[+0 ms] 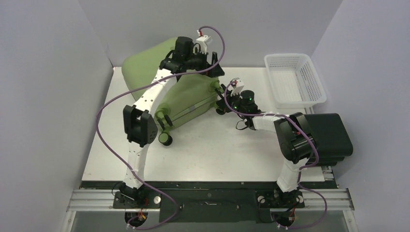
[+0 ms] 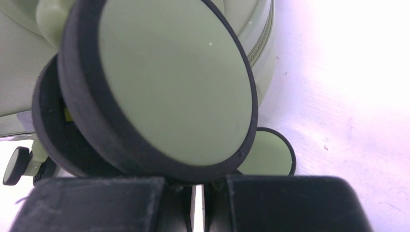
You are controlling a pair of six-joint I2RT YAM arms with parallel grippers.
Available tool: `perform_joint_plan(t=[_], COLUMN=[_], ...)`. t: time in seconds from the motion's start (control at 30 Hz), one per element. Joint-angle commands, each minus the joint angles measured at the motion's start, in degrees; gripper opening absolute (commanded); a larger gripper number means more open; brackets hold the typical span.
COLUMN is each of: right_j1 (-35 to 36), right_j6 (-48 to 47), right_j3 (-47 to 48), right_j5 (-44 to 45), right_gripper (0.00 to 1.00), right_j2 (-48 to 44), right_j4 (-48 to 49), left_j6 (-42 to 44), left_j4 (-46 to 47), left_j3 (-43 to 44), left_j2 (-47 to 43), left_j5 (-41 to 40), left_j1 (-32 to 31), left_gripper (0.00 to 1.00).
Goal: Open, take out, and arrange the luggage
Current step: Unzip the luggage at the center of the board.
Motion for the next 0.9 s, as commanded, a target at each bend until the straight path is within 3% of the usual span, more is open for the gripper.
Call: perform_joint_plan(t=[0.0,0.37,0.67,0.87], right_j1=[-1.06,-0.63,-0.66,-0.77], right_j6=[0.65,2.16,3.67,1.55], right_j3=[3.89,2.77,3.06,3.73], right_j5=[2.45,2.27,1.76,1.41], right_gripper=[0.0,0.0,0.0,0.0], right_j2=[0.75,0.42,1.92,3.55], right_j4=[0.36,1.66,2.12,1.03], left_j6=[-5.8,-13.61,-10.74,-7.55], left_j4=[2.96,12.55,7.52,0.59], left_j3=[4.13,-0.5,-6.06,-10.04], left_j2=[4.41,7.82,5.76,4.62], left_j5=[-0.56,-2.26,-13.91,-15.17], left_j1=[-2.02,-3.84,-4.42,-4.25], left_gripper=[0.96,0.96,0.96,0.98])
